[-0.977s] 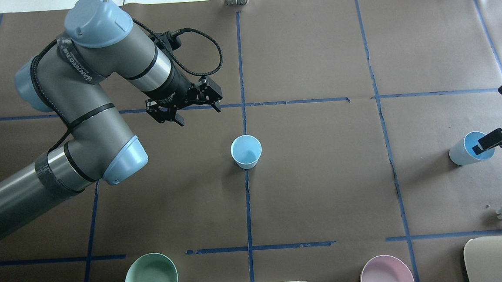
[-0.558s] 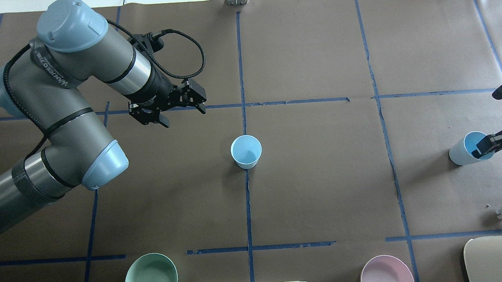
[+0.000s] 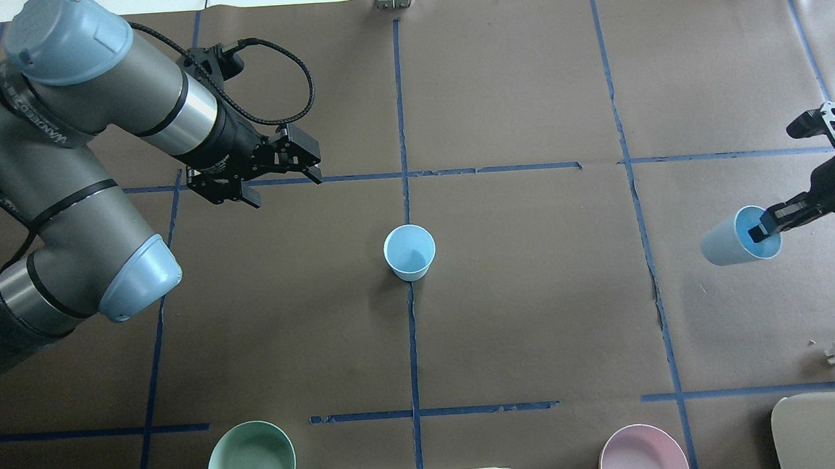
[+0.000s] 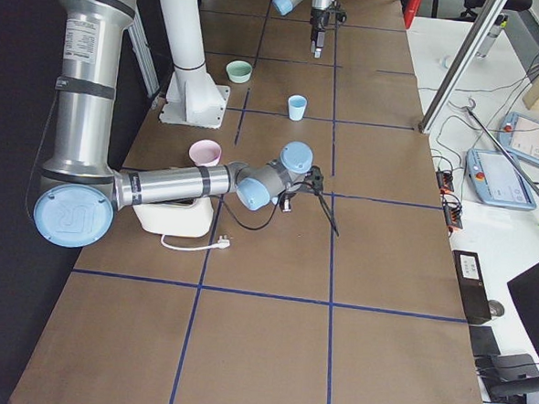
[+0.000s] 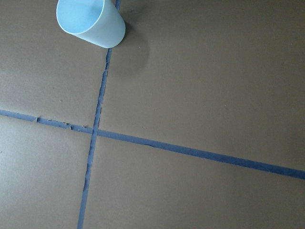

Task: Stack blue cups with both arms
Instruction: 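Carry the cup with the right gripper and lower it into the center cup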

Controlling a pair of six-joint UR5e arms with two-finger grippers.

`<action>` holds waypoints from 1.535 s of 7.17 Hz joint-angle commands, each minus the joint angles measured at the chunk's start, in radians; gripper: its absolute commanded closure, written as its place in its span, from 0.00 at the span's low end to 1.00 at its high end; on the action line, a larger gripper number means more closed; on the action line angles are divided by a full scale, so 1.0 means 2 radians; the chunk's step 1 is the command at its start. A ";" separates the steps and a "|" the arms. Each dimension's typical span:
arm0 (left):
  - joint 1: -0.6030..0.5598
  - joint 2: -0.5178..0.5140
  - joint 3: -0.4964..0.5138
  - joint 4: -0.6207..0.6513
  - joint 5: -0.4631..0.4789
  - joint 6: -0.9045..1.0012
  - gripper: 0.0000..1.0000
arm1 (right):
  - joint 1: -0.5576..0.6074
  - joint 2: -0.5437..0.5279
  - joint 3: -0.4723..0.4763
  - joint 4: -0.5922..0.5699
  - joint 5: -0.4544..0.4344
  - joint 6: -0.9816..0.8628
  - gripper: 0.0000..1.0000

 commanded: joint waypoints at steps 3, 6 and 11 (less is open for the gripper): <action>-0.015 0.029 -0.019 0.000 0.000 0.001 0.00 | -0.077 0.227 0.034 -0.212 -0.005 0.095 1.00; -0.020 0.037 -0.017 -0.001 0.003 0.001 0.00 | -0.161 0.307 0.027 -0.223 -0.097 0.257 1.00; -0.019 0.039 -0.015 -0.001 0.003 0.001 0.00 | -0.203 0.414 -0.039 -0.306 -0.182 0.261 1.00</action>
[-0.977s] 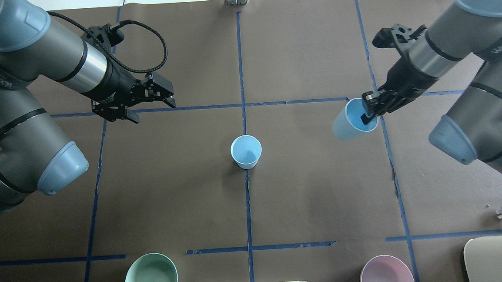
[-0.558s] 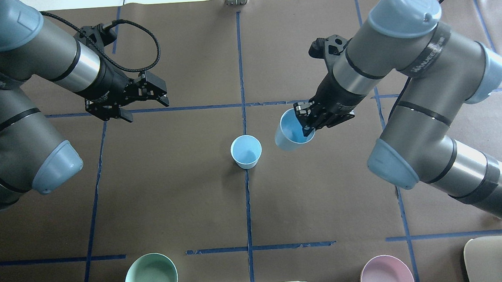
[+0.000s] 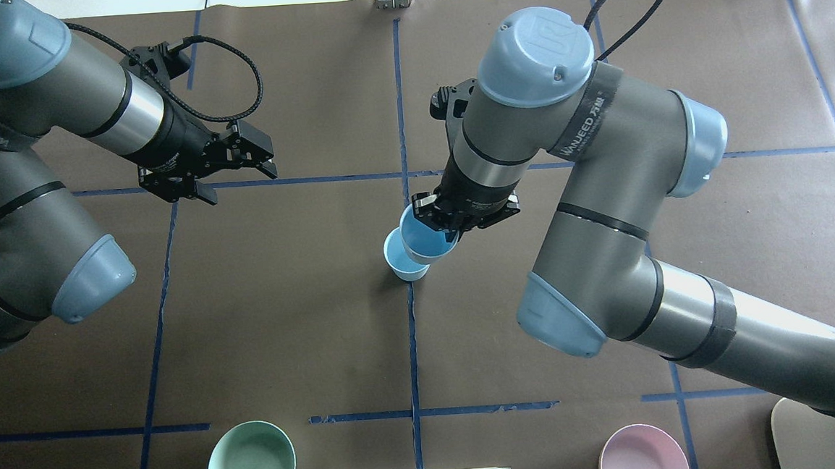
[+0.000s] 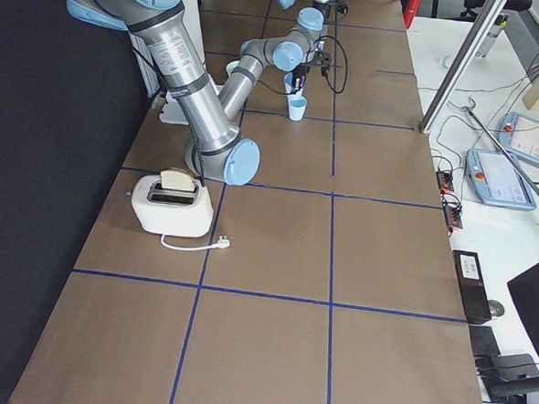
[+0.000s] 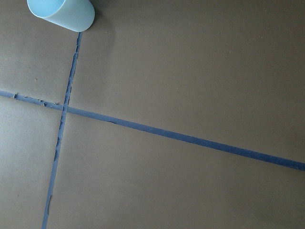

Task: Stack blue cups with both arms
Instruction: 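Carry the cup with the right gripper and lower it into the center cup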

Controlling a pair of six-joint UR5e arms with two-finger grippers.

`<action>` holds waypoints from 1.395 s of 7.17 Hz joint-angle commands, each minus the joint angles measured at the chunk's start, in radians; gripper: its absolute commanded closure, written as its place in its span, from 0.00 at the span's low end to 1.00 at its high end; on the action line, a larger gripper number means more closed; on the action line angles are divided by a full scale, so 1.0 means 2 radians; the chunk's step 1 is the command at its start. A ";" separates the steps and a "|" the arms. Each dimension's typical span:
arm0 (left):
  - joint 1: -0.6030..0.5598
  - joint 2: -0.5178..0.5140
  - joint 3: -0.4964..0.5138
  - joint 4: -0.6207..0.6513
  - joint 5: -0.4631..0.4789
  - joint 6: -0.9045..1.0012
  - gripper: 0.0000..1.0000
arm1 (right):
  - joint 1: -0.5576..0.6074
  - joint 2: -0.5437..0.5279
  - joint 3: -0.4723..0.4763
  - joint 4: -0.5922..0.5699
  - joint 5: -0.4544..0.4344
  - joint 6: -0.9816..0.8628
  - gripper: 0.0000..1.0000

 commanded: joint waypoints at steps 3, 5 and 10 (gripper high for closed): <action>0.001 0.000 0.001 0.000 0.000 -0.001 0.00 | -0.006 0.037 -0.057 0.001 -0.008 0.002 1.00; 0.001 0.000 0.001 0.000 0.000 -0.001 0.00 | -0.010 0.036 -0.069 0.001 -0.008 0.002 1.00; 0.001 -0.001 0.002 0.000 0.001 -0.001 0.00 | -0.016 0.036 -0.071 0.002 -0.009 0.001 0.61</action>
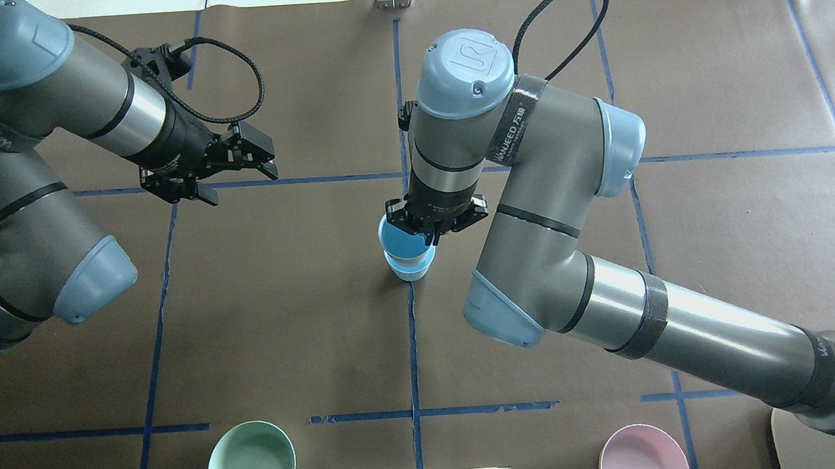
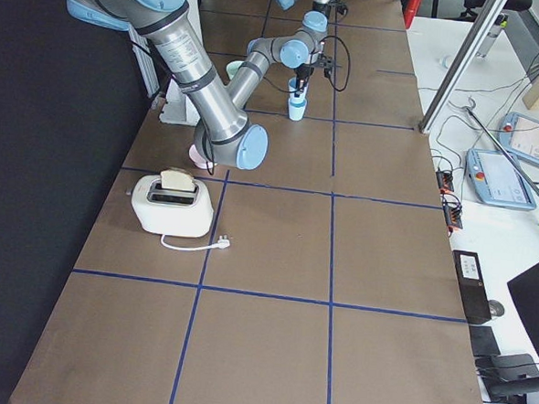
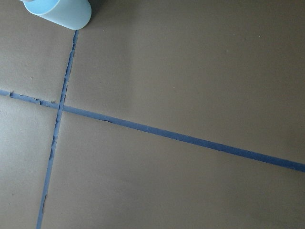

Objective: Stack blue cups with both arms

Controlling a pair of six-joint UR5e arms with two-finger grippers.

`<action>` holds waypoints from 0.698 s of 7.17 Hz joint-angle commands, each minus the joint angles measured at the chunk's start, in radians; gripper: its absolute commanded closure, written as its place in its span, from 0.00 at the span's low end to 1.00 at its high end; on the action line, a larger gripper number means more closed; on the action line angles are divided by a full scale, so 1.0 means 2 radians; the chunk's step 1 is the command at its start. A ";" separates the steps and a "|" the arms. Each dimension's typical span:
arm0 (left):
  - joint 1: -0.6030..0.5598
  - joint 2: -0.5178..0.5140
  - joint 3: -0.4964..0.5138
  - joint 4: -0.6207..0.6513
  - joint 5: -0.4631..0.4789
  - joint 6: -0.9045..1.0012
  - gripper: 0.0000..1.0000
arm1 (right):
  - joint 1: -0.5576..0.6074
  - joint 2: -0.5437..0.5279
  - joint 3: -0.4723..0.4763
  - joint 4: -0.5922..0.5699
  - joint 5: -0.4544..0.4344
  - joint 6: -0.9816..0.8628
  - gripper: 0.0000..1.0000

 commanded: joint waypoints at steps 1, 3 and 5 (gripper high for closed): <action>0.000 0.000 0.000 0.000 0.000 0.000 0.00 | -0.002 -0.001 -0.001 0.013 -0.001 0.001 0.23; 0.000 0.001 0.000 0.000 0.000 0.000 0.00 | -0.002 -0.001 -0.002 0.018 -0.001 0.001 0.02; -0.010 0.039 -0.007 -0.004 -0.002 0.054 0.00 | 0.050 -0.042 0.044 0.016 0.021 -0.008 0.01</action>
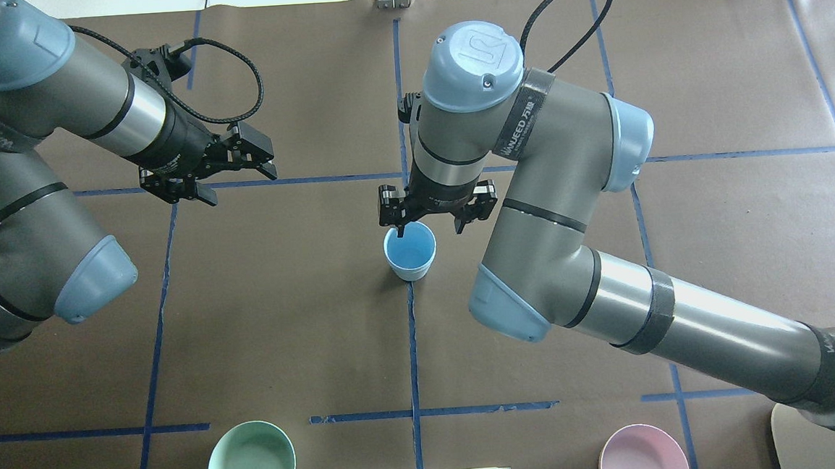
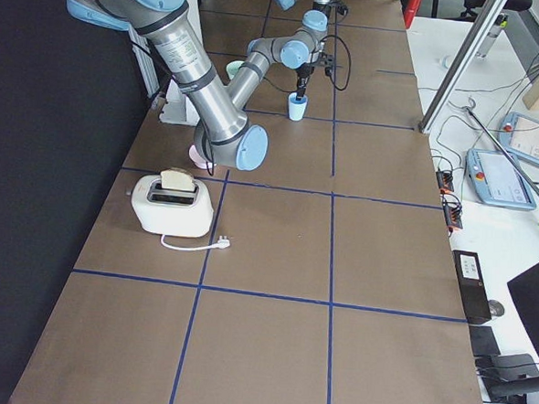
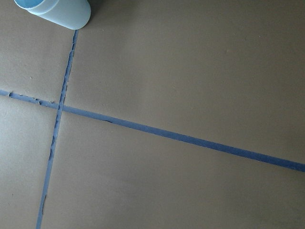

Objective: Stack blue cups with both arms

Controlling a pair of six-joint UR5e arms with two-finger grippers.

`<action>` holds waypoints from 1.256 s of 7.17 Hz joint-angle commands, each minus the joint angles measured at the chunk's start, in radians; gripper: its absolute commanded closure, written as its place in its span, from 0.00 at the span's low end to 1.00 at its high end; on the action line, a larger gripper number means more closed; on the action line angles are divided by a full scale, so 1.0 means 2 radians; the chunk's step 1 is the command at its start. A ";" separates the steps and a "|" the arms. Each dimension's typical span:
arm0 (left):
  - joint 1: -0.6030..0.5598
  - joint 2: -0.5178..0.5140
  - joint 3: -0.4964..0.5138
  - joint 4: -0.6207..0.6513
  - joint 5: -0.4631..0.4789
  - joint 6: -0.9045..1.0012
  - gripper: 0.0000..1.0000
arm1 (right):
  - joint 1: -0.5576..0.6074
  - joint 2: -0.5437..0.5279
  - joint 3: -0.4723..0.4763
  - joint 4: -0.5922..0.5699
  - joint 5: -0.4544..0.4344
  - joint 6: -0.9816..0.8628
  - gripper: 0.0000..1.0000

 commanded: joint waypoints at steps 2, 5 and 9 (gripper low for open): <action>-0.066 0.098 -0.013 -0.005 -0.018 0.188 0.00 | 0.101 -0.151 0.093 0.001 0.045 -0.134 0.01; -0.217 0.193 0.027 0.009 -0.050 0.502 0.00 | 0.248 -0.283 0.077 0.000 0.099 -0.400 0.01; -0.325 0.181 0.104 0.103 -0.042 0.725 0.00 | 0.410 -0.341 -0.038 0.002 0.123 -0.685 0.01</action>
